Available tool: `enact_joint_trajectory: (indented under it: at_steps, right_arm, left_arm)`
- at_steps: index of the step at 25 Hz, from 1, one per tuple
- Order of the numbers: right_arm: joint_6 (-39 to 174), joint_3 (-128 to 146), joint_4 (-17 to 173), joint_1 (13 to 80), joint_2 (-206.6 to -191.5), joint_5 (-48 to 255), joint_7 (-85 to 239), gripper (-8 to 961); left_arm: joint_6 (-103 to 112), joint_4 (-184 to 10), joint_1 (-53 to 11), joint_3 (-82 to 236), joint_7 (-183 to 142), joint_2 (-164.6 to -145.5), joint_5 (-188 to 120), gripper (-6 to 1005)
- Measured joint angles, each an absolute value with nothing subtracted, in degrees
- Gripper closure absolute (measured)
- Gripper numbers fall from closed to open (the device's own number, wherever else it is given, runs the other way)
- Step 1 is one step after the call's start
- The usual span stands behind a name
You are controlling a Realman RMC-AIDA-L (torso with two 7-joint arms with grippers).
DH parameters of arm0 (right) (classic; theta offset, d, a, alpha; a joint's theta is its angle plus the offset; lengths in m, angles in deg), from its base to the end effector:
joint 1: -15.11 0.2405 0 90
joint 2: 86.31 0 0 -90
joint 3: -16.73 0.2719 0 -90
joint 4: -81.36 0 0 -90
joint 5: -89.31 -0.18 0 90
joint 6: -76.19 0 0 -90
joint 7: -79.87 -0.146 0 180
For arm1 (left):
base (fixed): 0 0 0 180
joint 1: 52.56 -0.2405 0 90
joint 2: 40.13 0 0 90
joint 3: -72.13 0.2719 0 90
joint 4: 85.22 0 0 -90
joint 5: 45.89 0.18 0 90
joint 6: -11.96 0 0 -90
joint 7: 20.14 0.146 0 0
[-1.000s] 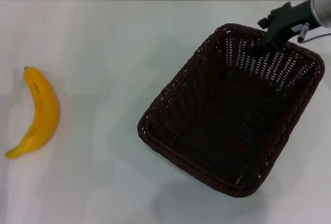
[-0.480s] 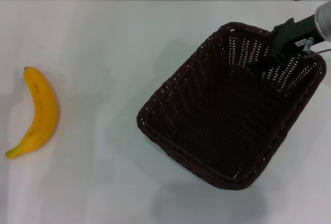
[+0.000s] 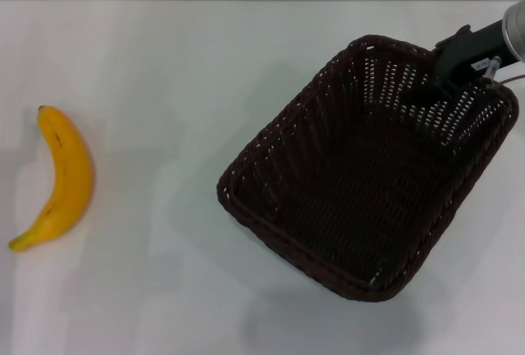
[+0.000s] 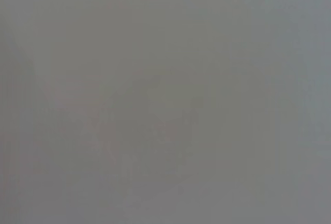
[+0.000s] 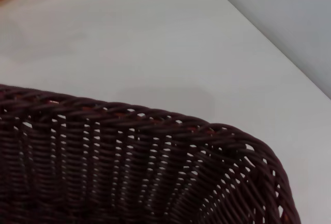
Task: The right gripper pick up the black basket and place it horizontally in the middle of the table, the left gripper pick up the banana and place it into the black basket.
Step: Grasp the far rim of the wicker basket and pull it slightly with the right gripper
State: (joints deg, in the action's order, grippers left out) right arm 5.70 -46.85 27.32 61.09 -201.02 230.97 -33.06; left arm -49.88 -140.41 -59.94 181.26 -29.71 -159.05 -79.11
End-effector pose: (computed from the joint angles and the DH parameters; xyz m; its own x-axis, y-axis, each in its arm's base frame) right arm 0.1994 0.4179 0.0139 0.9367 -0.3342 0.1043 -0.2484 -0.8445 -0.4745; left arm -0.3080 0.2367 0.0651 0.4288 -0.3321 0.8402 0.8997 0.0730 -0.4303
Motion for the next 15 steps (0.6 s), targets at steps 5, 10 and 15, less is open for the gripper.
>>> enact_joint_trajectory:
  at_steps: [5, 10, 15]
  right_arm:
    - [6.21, -46.80, 27.30, 61.15, -200.98, 232.36, -33.66, 308]
    - [6.67, -47.18, 27.47, 61.40, -200.92, 234.02, -34.63, 372]
    - [6.68, -48.02, 27.32, 61.47, -200.96, 235.26, -34.65, 504]
  left_arm:
    - [-49.83, -140.41, -59.94, 181.29, -29.96, -159.05, -79.11, 120]
    - [-49.81, -140.41, -60.06, 181.35, -30.10, -159.05, -79.11, 120]
    - [-49.79, -140.41, -60.21, 181.38, -30.59, -159.05, -79.12, 120]
